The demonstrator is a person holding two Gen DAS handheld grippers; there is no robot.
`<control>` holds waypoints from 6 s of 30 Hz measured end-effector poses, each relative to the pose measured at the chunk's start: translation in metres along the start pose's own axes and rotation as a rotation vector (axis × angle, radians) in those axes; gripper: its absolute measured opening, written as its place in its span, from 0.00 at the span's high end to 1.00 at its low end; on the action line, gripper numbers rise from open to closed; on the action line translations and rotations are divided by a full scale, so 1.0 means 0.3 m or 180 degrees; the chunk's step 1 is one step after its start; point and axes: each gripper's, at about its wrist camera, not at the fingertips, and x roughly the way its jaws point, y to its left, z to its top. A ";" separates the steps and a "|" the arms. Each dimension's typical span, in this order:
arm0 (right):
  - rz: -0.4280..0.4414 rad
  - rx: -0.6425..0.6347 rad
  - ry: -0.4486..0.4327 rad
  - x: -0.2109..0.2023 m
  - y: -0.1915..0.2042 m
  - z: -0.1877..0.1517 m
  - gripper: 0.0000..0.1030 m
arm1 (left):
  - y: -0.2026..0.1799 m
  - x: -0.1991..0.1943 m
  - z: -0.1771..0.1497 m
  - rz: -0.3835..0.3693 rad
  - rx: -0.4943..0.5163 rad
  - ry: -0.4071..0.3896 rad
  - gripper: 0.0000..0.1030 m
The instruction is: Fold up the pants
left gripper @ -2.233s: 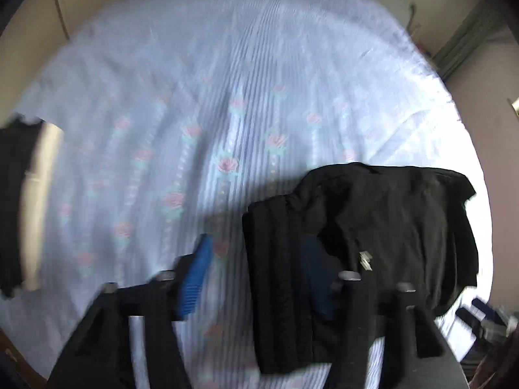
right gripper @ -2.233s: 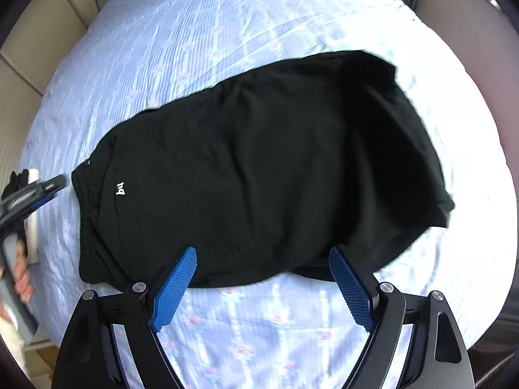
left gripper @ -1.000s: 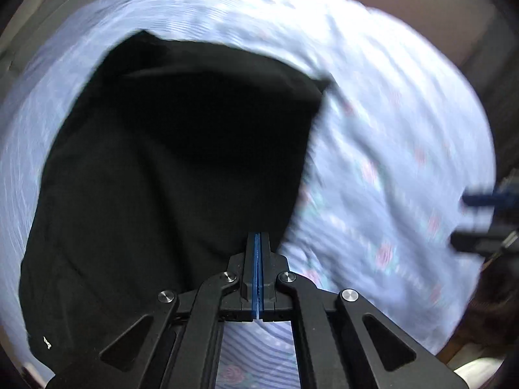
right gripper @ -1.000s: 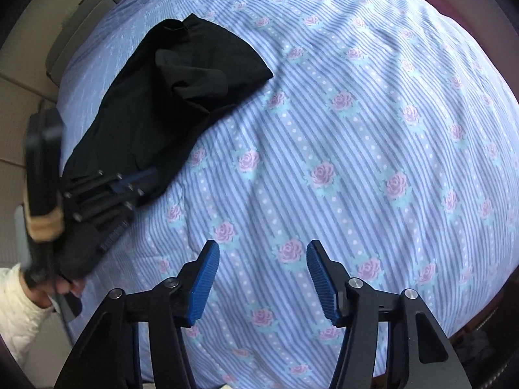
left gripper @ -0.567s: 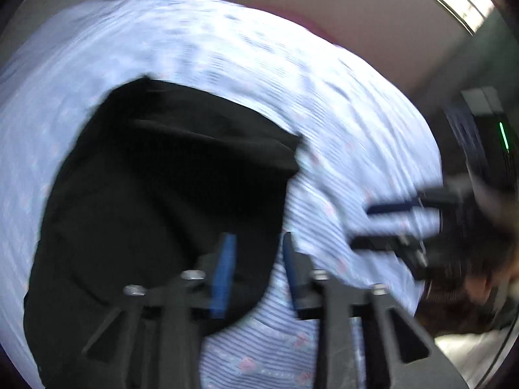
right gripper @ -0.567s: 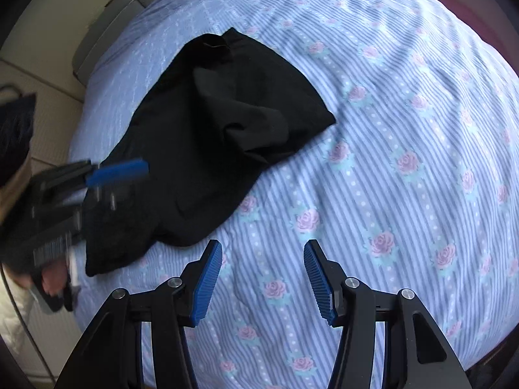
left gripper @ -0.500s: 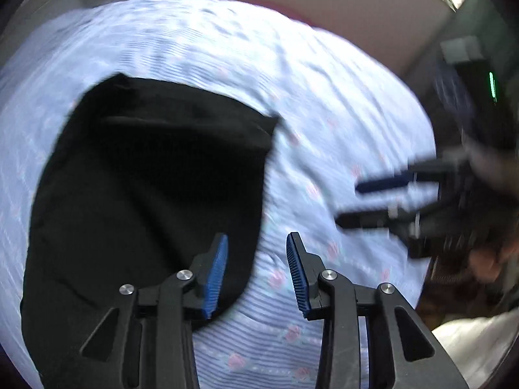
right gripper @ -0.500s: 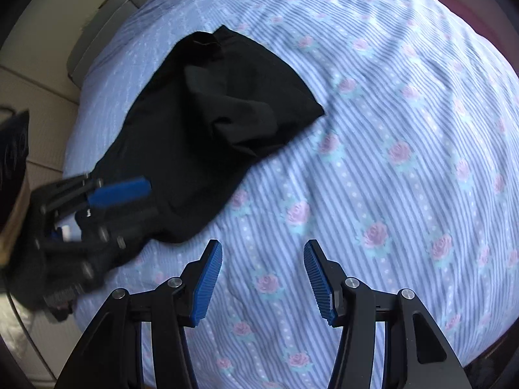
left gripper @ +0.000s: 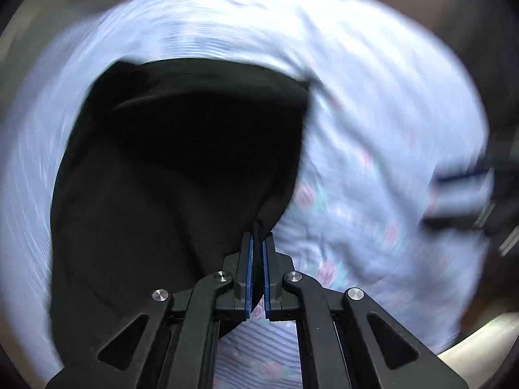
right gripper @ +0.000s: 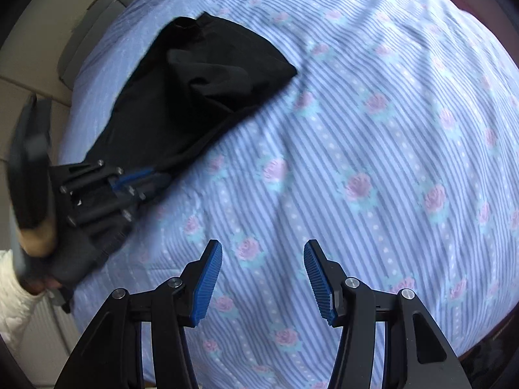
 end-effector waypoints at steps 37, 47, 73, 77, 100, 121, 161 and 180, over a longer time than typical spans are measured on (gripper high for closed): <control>0.0862 -0.2307 0.0565 0.257 0.576 0.415 0.54 | 0.498 -0.110 -0.020 -0.0940 -0.1324 -0.0038 0.96; 0.0947 -0.2270 0.0873 0.351 0.593 0.418 0.53 | 0.502 -0.105 -0.021 -0.1112 -0.1459 -0.0053 0.92; -0.0366 -0.1313 0.0734 0.450 0.597 0.142 0.90 | 0.692 -0.139 -1.008 0.0075 -0.4572 -0.0145 0.16; -0.0441 -0.1378 0.0744 0.465 0.636 0.138 0.90 | 0.706 -0.127 -0.996 0.0121 -0.4735 -0.0149 0.49; -0.0393 -0.1482 0.0548 0.304 0.786 -0.012 0.55 | 0.560 -0.487 -0.828 0.1949 -0.3106 0.0222 0.25; 0.0399 0.0371 -0.0059 0.223 0.302 0.073 0.54 | 0.174 -0.376 -0.051 0.0414 -0.0454 -0.0519 0.43; 0.0254 0.0768 -0.0221 0.241 0.128 0.201 0.64 | 0.210 -0.237 0.075 0.0324 -0.0712 -0.0386 0.43; -0.0314 0.0848 -0.0327 0.161 0.139 0.216 0.83 | 0.236 -0.241 0.104 0.0453 -0.0620 -0.0395 0.38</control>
